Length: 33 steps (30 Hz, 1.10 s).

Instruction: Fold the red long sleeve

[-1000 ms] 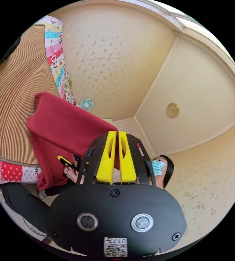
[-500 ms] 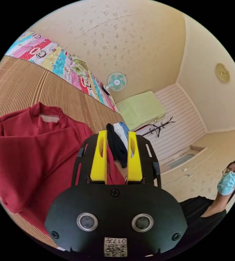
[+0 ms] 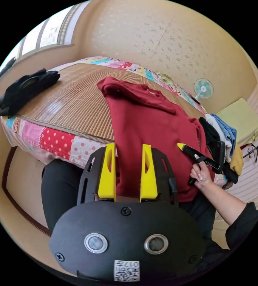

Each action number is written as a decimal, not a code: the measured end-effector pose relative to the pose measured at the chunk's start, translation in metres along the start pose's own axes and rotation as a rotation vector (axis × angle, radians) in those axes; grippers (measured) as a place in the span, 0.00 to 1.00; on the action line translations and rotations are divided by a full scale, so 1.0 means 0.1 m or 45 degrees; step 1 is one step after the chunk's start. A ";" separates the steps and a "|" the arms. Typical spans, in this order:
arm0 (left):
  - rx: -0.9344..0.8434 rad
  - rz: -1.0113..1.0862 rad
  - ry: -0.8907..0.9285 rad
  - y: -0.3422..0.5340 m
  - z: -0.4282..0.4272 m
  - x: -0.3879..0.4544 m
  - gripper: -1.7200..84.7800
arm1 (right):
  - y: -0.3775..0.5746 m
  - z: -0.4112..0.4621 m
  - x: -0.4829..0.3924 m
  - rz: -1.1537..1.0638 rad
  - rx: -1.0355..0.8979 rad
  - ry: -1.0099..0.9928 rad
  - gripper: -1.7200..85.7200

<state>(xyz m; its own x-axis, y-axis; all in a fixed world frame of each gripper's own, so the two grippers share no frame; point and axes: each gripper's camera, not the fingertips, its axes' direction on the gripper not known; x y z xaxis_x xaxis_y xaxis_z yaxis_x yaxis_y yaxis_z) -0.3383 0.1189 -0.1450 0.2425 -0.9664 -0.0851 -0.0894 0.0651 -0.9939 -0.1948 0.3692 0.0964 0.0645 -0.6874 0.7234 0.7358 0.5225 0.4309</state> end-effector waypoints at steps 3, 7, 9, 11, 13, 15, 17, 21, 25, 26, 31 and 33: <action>0.004 0.045 -0.006 0.15 0.17 0.00 0.16 | -0.02 -0.03 -0.08 -0.016 0.004 0.088 0.02; -0.075 0.066 0.096 0.13 0.10 -0.04 0.09 | -0.03 -0.06 -0.33 -0.044 -0.020 0.310 0.03; 0.000 -0.080 0.246 0.21 -0.10 -0.24 0.08 | 0.00 -0.13 -0.50 -0.021 -0.065 0.432 0.04; 0.079 -0.136 0.202 0.34 -0.24 -0.32 0.08 | 0.17 -0.42 -0.64 0.091 0.000 0.401 0.05; 0.147 -0.198 0.065 0.48 -0.32 -0.36 0.09 | 0.45 -0.82 -0.60 0.241 0.200 0.254 0.07; 0.206 -0.294 -0.043 0.68 -0.35 -0.47 0.12 | 0.77 -1.18 -0.37 0.506 0.354 0.102 0.12; 0.251 -0.273 -0.045 0.78 -0.37 -0.48 0.13 | 1.16 -1.49 -0.02 0.811 0.440 -0.033 0.15; 0.400 -0.024 -0.016 0.88 -0.51 -0.17 0.12 | 1.21 -1.93 -0.09 0.632 0.444 0.373 0.17; 0.358 0.139 0.040 0.77 -0.44 0.09 0.12 | 1.11 -2.04 -0.01 0.685 0.300 0.778 0.19; 0.341 0.171 0.073 0.72 -0.40 0.12 0.12 | 1.19 -2.17 0.05 0.781 0.389 0.679 0.19; 0.300 0.230 -0.044 0.70 -0.07 0.07 0.12 | 1.35 -2.18 0.33 1.075 0.478 0.081 0.19; 0.240 0.239 -0.049 0.82 0.14 -0.01 0.12 | 1.35 -2.02 0.43 1.147 0.437 -0.130 0.19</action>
<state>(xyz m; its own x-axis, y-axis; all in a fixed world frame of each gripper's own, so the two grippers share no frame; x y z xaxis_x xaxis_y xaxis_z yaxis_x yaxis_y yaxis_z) -0.3325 0.1287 -0.2277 0.2754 -0.9231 -0.2685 0.0444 0.2912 -0.9556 0.0436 0.3085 0.0767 0.4369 0.0813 0.8958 0.2012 0.9618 -0.1854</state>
